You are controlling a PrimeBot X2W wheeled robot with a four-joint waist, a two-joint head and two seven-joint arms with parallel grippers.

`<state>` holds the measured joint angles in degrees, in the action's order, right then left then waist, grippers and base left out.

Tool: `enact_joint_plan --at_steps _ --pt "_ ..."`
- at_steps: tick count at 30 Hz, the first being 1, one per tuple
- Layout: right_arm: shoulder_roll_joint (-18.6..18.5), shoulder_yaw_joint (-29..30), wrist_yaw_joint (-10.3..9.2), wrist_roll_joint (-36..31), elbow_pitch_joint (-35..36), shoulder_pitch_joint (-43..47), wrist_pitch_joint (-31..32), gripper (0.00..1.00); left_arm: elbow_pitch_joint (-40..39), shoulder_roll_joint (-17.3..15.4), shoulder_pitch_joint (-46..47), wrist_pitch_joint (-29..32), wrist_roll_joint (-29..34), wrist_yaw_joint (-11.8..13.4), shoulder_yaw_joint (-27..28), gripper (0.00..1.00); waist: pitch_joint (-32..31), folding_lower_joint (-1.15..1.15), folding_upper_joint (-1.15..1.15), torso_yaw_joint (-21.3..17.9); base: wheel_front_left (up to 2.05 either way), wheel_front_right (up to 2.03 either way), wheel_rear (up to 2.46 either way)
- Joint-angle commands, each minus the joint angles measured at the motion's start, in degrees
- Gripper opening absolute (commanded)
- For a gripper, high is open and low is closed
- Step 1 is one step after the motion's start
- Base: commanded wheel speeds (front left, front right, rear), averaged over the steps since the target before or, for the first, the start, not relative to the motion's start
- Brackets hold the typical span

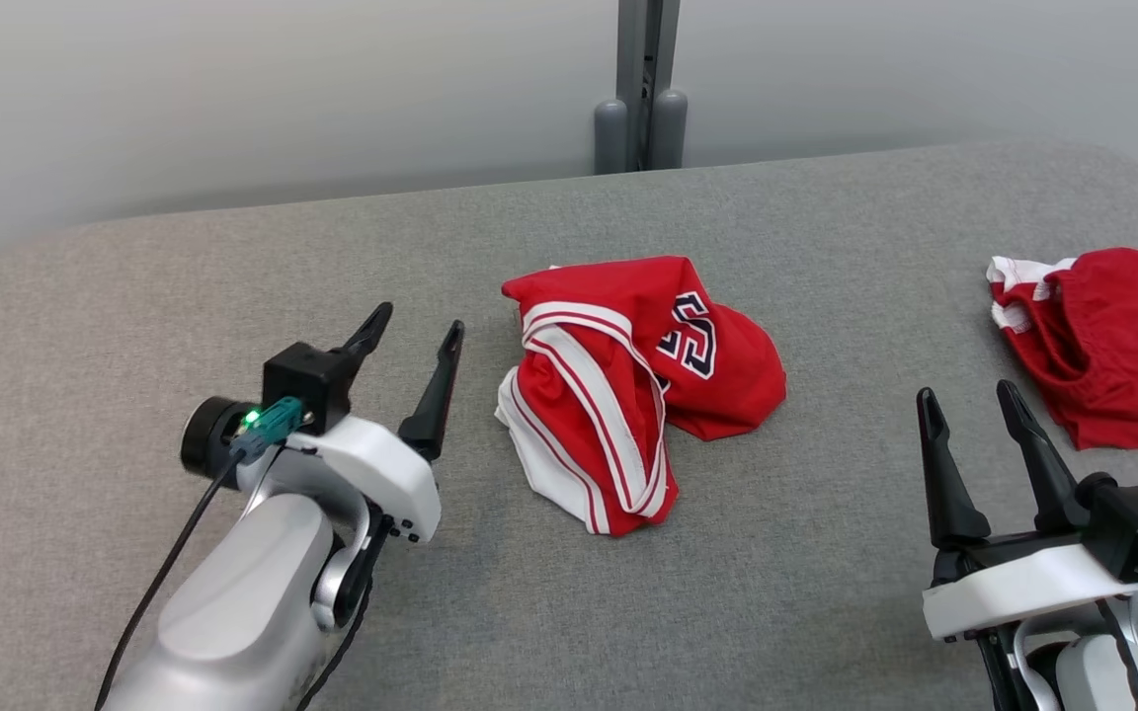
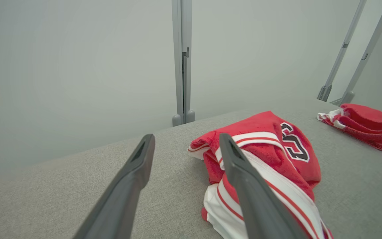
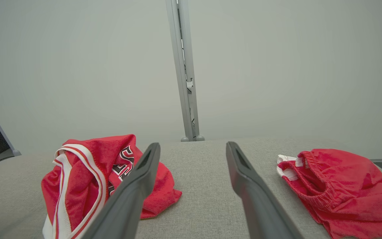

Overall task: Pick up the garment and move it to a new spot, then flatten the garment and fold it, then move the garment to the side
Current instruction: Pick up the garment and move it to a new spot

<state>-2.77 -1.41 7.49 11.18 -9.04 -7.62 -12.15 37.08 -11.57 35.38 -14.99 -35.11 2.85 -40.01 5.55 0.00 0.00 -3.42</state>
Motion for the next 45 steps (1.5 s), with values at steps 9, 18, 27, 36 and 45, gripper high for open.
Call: enact_joint_plan --at_steps 9,18,27,36,45 --pt "-0.3 -0.7 0.01 0.5 -1.1 2.3 -0.6 1.00 -12.2 -1.1 -16.8 -0.3 5.2 5.9 12.8 1.00 -3.1 0.00 0.00 3.4 0.00 0.00 0.00" --pt "-0.3 -0.4 0.01 1.4 -2.6 4.7 -1.7 1.00 -18.8 1.2 -27.3 -0.3 8.4 6.4 19.2 1.00 -5.2 0.00 0.00 5.7 0.00 0.00 0.00" --pt "-0.3 -1.6 0.01 2.5 -3.9 5.6 -2.6 1.00 -22.1 4.6 -33.8 -0.3 12.0 5.8 23.7 1.00 -5.7 0.00 0.00 6.2 0.00 0.00 0.00" --pt "-0.3 -2.0 0.01 1.4 -5.3 4.5 -2.9 1.00 -21.7 5.8 -33.8 -0.3 14.7 4.2 26.1 1.00 -5.9 0.00 0.00 6.3 0.00 0.00 0.00" --pt "-0.3 -1.5 0.01 1.1 -5.7 4.8 -3.1 1.00 -21.2 6.5 -34.0 -0.3 16.3 2.7 27.4 1.00 -6.2 0.00 0.00 6.4 0.00 0.00 0.00"
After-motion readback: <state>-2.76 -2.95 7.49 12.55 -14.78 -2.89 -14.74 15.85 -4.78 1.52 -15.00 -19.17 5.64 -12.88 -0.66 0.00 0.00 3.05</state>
